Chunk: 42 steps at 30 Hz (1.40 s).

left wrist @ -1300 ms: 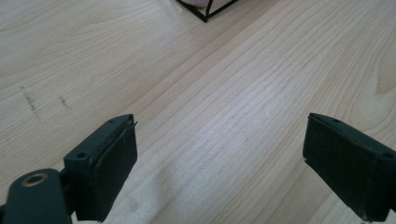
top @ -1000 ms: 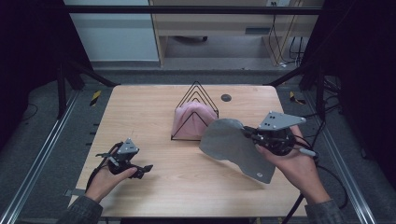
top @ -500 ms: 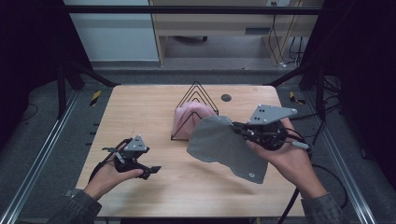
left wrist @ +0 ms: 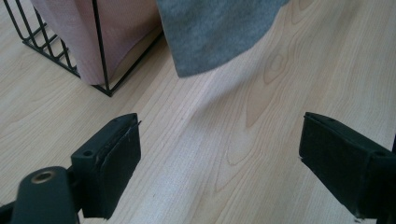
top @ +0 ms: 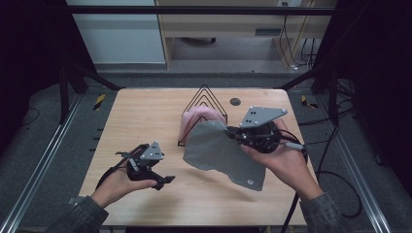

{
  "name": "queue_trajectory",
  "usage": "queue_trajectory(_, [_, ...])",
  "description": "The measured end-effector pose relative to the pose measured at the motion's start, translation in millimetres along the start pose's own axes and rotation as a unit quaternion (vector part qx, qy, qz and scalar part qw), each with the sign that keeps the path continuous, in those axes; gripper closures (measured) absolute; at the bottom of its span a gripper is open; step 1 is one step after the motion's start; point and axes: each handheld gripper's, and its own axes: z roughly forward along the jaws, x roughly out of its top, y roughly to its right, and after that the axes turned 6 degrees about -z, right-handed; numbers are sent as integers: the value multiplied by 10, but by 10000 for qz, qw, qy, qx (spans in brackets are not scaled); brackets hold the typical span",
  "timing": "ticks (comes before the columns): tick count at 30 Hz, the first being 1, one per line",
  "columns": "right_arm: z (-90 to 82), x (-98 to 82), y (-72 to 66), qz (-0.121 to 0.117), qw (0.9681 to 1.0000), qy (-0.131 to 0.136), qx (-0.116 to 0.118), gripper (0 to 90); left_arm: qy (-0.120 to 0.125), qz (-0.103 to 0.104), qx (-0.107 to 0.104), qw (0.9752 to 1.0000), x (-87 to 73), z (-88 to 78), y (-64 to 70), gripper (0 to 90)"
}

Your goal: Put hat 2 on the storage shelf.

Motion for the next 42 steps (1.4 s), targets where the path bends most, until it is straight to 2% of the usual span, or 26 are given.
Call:
queue_trajectory(4, [65,62,-44,-51,10000,22,79,861,48,-42,23,10000,4,-19,-10,124])
queue_trajectory(8, [125,122,-89,-113,9998,54,141,860,24,-1,27,10000,17,-39,-20,126])
queue_trajectory(16, [245,204,-179,-180,9993,102,304,861,116,-37,39,9999,103,-52,-112,148])
queue_trajectory(21, [275,267,-257,-274,9986,130,423,860,203,-55,19,9998,170,-47,-146,174])
queue_trajectory(25, [278,272,-279,-288,9984,135,458,860,261,13,-17,9997,221,-56,-157,224])
queue_trajectory(28, [293,256,-282,-259,9985,112,477,860,330,66,-74,9994,279,-49,-131,299])
queue_trajectory(31, [309,235,-280,-247,9984,96,505,861,330,141,-80,9993,340,-11,-106,422])
queue_trajectory(34, [329,198,-270,-210,9985,47,507,861,327,147,-61,9993,390,63,-104,593])
queue_trajectory(35, [334,181,-262,-199,9985,28,501,860,360,121,-70,9993,398,73,-114,674])
queue_trajectory(37, [335,140,-239,-153,9987,2,488,860,425,3,-158,9990,411,88,-120,768])
queue_trajectory(38, [334,116,-223,-129,9988,-10,472,860,445,-24,-192,9988,417,98,-110,798])
queue_trajectory(39, [331,92,-204,-99,9989,-32,456,860,389,35,-186,9991,425,99,-106,816])
queue_trajectory(42, [320,17,-136,15,9991,-52,412,860,348,85,-166,9992,452,91,-67,839])
